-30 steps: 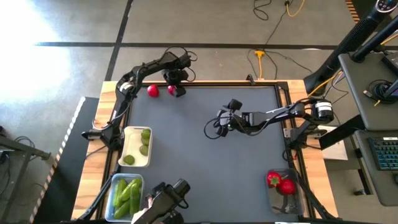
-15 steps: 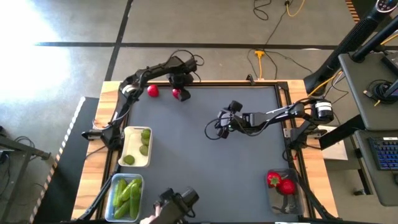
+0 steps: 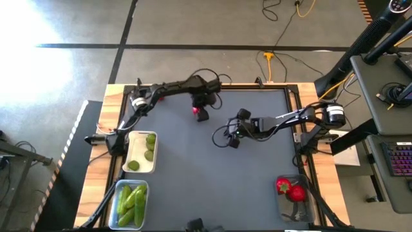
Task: Sort produce into baskets
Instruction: Put the red tomato into the black bin
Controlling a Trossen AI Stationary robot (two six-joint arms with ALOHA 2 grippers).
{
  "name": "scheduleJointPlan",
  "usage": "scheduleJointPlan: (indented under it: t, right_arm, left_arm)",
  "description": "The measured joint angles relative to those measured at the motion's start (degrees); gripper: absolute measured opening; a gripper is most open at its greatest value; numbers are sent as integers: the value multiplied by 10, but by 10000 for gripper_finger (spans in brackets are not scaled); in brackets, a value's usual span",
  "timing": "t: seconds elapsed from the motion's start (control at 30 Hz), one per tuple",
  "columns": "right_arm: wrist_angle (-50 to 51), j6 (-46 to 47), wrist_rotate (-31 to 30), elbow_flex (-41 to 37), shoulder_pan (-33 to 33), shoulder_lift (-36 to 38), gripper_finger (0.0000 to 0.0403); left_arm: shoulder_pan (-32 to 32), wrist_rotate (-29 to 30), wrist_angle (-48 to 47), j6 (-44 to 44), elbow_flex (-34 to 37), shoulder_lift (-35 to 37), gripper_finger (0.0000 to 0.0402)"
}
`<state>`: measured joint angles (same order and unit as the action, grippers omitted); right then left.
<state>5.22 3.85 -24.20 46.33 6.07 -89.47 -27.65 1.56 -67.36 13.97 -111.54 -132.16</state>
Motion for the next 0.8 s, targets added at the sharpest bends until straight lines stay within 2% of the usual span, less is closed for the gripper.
scheduleJointPlan:
  t: [0.13,0.2,0.57,0.73,0.8]
  right_arm:
    - [84,39,7,0,-2,1,363]
    - [106,60,7,-2,-2,1,363]
    - [104,62,7,-6,-2,1,363]
    - [101,61,7,-6,-2,1,363]
    - [100,61,7,-6,-2,1,363]
  left_arm:
    - [32,-56,53,-10,12,3,283]
    - [49,-48,75,-19,18,5,283]
    - [120,-58,118,-41,25,8,284]
    - [140,-125,113,-56,30,8,293]
    - [148,-132,112,-67,34,9,301]
